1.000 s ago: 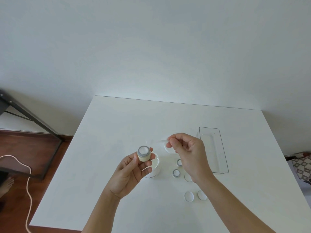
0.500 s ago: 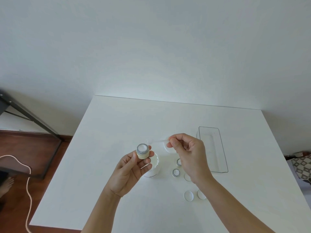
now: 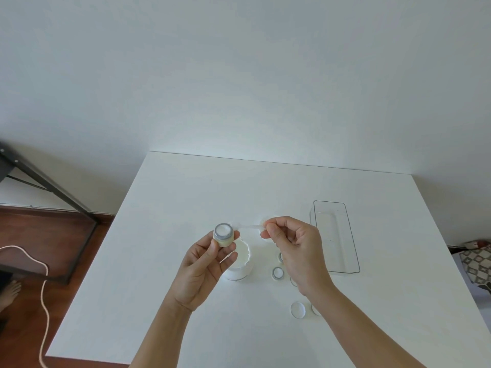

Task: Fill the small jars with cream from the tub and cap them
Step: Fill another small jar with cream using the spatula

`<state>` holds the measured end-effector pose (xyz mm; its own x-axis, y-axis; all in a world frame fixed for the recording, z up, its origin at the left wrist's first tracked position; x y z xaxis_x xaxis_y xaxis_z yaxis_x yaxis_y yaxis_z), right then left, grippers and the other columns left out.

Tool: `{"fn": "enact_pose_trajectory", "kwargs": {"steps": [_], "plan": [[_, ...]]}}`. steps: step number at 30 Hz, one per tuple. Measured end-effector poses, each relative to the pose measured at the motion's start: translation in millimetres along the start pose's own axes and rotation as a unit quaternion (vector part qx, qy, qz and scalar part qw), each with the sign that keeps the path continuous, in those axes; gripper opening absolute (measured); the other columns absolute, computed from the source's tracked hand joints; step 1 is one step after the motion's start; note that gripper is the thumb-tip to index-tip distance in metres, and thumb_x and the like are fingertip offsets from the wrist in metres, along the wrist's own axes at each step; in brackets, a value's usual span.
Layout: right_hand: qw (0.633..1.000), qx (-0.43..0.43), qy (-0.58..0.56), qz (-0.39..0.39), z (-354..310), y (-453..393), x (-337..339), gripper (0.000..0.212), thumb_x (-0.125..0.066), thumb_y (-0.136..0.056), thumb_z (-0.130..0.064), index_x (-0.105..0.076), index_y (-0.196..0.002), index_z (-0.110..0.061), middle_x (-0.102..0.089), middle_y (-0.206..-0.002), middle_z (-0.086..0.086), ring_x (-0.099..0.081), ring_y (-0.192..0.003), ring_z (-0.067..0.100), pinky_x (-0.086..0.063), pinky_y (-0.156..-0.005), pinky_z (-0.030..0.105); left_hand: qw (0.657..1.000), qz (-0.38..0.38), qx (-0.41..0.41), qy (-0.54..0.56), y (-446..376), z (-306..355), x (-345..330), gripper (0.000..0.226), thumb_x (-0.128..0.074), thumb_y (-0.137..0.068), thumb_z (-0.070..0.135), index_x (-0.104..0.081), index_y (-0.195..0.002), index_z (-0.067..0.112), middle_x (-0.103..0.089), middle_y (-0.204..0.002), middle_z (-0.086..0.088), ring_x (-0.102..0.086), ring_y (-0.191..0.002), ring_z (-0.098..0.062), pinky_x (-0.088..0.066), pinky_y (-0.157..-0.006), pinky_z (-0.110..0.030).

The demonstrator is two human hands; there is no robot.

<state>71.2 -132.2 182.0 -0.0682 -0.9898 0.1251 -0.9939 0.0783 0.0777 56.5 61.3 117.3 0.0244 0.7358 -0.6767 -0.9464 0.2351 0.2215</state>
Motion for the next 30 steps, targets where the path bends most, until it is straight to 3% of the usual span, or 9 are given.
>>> {"fn": "enact_pose_trajectory", "kwargs": {"steps": [10,13,16,21,25,27,30], "plan": [[1.0,-0.003,-0.014,0.014,5,3,-1,0.013,-0.062,-0.092,-0.014,-0.072,-0.084,-0.017,-0.074,-0.075,0.0,-0.058,-0.056,0.001,-0.041,-0.052,0.008,0.994,0.056,-0.081,-0.036,-2,-2,-6,0.028,-0.062,-0.085,0.003,-0.075,-0.099,0.023,-0.074,-0.112,-0.001,-0.071,-0.108,-0.02,-0.058,-0.087,-0.031],[1.0,-0.001,-0.009,0.015,5,5,-2,0.012,-0.063,-0.092,-0.016,-0.072,-0.085,-0.018,-0.074,-0.075,-0.001,-0.057,-0.055,0.0,-0.041,-0.054,0.009,0.989,0.071,-0.114,-0.068,-3,-2,-9,0.024,-0.075,-0.079,0.007,-0.071,-0.097,0.023,-0.073,-0.112,-0.001,-0.07,-0.109,-0.025,-0.058,-0.092,-0.036],[1.0,0.0,-0.005,0.019,5,6,-2,0.012,-0.063,-0.091,-0.016,-0.072,-0.084,-0.018,-0.074,-0.074,-0.001,-0.057,-0.055,0.0,-0.04,-0.053,0.009,0.98,0.096,-0.136,-0.105,-3,-1,-11,0.034,-0.084,-0.069,0.016,-0.065,-0.098,0.021,-0.072,-0.109,0.001,-0.071,-0.102,-0.023,-0.055,-0.097,-0.04],[0.999,-0.01,-0.033,0.004,4,8,-4,0.011,-0.063,-0.091,-0.013,-0.073,-0.085,-0.014,-0.074,-0.072,0.0,-0.056,-0.054,-0.001,-0.04,-0.053,0.007,0.968,0.137,-0.16,-0.138,-3,-1,-10,0.037,-0.082,-0.069,0.001,-0.065,-0.091,0.027,-0.073,-0.109,-0.002,-0.072,-0.096,-0.018,-0.057,-0.082,-0.026],[0.994,-0.065,-0.087,0.017,15,5,1,0.012,-0.063,-0.091,-0.015,-0.073,-0.085,-0.014,-0.075,-0.076,0.003,-0.048,-0.055,0.004,-0.041,-0.055,0.012,0.964,0.171,-0.155,-0.135,0,-4,-2,0.046,-0.086,-0.065,-0.006,-0.061,-0.095,0.019,-0.069,-0.114,-0.007,-0.072,-0.095,-0.018,-0.057,-0.08,-0.023],[0.996,-0.068,-0.057,0.03,28,3,2,0.01,-0.064,-0.09,-0.015,-0.074,-0.086,-0.015,-0.075,-0.078,0.002,-0.053,-0.056,0.004,-0.044,-0.059,0.014,0.964,0.178,-0.152,-0.127,3,-4,4,0.039,-0.079,-0.071,-0.007,-0.06,-0.095,0.018,-0.07,-0.113,-0.009,-0.073,-0.095,-0.018,-0.056,-0.079,-0.021],[0.995,-0.015,0.098,0.022,51,5,-3,0.01,-0.068,-0.087,-0.013,-0.076,-0.089,-0.018,-0.075,-0.077,-0.007,-0.065,-0.07,0.003,-0.049,-0.067,0.015,0.965,0.184,-0.143,-0.122,9,-3,11,0.038,-0.079,-0.072,-0.004,-0.06,-0.097,0.017,-0.073,-0.111,-0.012,-0.074,-0.098,-0.019,-0.056,-0.083,-0.025]]}}
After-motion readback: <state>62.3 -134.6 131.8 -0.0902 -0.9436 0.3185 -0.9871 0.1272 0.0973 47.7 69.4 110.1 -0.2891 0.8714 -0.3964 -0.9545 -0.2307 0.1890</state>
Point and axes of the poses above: each hand's wrist, its own y-axis away from the middle knuckle, its own x-axis out of the back of the hand, z = x × y, the point moved 1 cm from there along -y, towards the middle knuckle
